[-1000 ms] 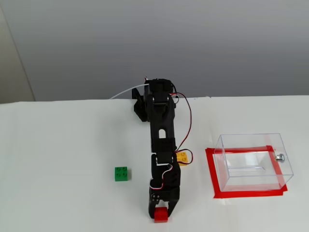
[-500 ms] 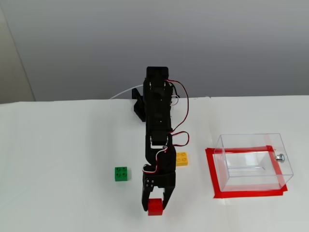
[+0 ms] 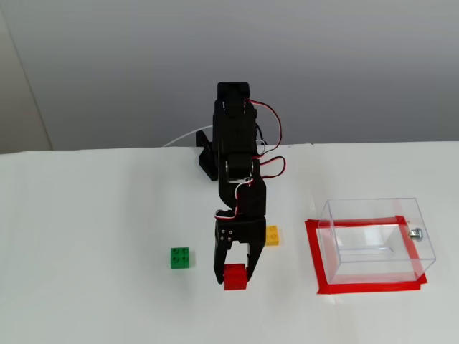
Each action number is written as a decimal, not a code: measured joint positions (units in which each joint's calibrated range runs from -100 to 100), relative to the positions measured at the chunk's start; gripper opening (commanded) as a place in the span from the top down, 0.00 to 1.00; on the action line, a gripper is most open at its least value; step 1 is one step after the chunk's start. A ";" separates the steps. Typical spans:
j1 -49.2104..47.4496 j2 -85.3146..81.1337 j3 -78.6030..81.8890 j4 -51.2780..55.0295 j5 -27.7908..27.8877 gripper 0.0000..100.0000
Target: Pick the red lego brick and place it into the transparent box
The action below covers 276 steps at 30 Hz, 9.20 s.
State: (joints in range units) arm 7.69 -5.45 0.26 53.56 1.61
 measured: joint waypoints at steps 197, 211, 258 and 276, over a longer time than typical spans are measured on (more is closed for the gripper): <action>-5.66 -87.44 72.64 -1.20 -0.15 0.98; 1.92 -93.87 95.59 -12.77 0.15 0.98; -0.96 -93.78 93.20 20.82 -0.05 0.98; -1.71 -93.78 93.20 20.82 -0.05 0.98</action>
State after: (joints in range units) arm 5.98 -99.24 93.47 74.38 1.56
